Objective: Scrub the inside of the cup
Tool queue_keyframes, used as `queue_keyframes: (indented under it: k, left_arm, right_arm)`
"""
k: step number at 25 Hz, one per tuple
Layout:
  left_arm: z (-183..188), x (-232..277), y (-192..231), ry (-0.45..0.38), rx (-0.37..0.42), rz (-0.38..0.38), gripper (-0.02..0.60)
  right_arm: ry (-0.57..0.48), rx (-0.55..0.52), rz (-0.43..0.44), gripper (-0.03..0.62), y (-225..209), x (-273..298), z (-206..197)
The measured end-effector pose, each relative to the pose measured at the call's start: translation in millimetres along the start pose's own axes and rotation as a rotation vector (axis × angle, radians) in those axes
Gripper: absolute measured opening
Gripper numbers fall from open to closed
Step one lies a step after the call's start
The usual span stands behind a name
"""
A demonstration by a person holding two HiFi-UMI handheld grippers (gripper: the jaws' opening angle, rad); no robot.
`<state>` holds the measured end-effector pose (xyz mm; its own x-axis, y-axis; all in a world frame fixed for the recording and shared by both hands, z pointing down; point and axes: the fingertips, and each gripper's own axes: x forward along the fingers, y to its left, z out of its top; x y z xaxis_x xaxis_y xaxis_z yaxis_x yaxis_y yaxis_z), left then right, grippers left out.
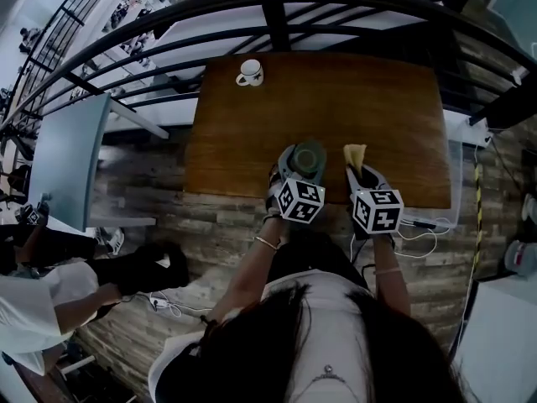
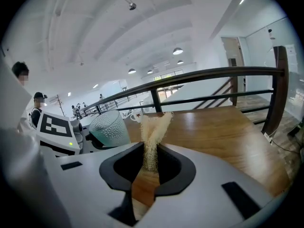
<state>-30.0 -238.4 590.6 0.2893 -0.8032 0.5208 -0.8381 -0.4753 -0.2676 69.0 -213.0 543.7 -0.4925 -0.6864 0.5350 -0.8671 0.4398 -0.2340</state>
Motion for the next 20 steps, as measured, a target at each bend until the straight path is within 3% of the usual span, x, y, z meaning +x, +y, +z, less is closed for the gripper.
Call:
queue_keyframes:
  k: [8,14,20]
  left_arm:
    - [4,-14,-1,0.005,0.087,0.023,0.345]
    - [10,-26,-4,-0.004,0.209,0.045,0.345]
    - [18,-40,-3,-0.018,0.348,0.065,0.345]
  right_arm:
    - [-0.027,-0.040,0.147,0.086,41,-23,15]
    - [-0.032,-0.093,0.284,0.086,74,-44,21]
    - [0.045,-0.185,0.359,0.086,102,-51,18]
